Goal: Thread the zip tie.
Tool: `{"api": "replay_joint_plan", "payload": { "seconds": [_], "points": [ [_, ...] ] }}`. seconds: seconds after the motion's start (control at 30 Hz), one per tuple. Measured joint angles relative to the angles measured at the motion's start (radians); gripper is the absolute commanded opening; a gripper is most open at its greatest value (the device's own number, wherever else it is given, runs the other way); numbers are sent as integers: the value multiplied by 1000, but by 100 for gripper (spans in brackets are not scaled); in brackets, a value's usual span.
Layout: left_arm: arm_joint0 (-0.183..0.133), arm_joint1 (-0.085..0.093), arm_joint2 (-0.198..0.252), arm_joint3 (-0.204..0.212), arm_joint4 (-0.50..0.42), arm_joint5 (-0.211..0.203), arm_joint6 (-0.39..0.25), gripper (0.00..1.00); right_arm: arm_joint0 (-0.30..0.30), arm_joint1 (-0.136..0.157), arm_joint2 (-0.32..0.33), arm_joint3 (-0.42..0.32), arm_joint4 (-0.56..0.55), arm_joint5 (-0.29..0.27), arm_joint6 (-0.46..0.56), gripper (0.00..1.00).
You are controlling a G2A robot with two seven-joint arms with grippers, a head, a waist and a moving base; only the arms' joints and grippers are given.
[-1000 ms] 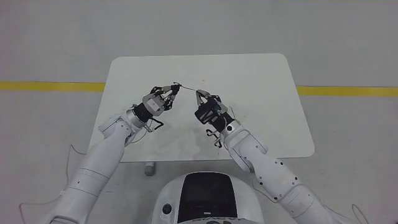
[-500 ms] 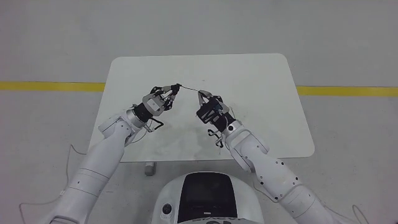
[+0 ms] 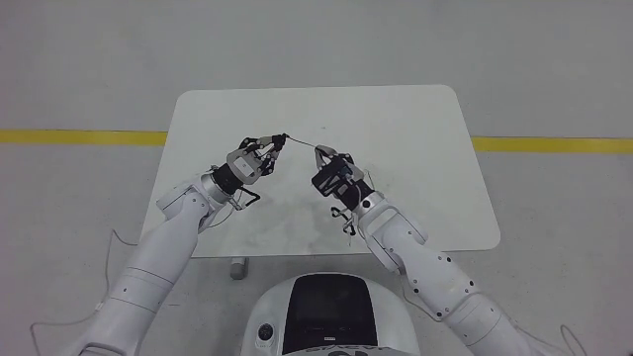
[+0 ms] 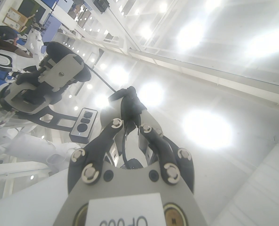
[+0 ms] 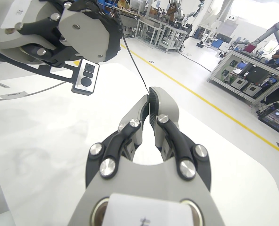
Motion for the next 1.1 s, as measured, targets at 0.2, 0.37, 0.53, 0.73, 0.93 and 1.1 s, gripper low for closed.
{"api": "replay_joint_plan", "payload": {
  "seconds": [0.2,0.37,0.53,0.73,0.93,1.1],
  "points": [
    [0,0,0,0,0,0,0,0,11,9,-18,4,0,11,9,0],
    [0,0,0,0,0,0,0,0,17,17,-33,3,0,18,14,0],
    [0,0,0,0,0,0,0,0,35,31,-63,6,0,25,19,0],
    [0,0,0,0,0,0,0,0,57,48,-100,8,0,41,23,0],
    [0,0,0,0,0,0,0,0,68,61,-123,6,0,56,25,0],
    [0,0,0,0,0,0,0,0,69,68,-127,0,0,64,27,5]
  ]
}}
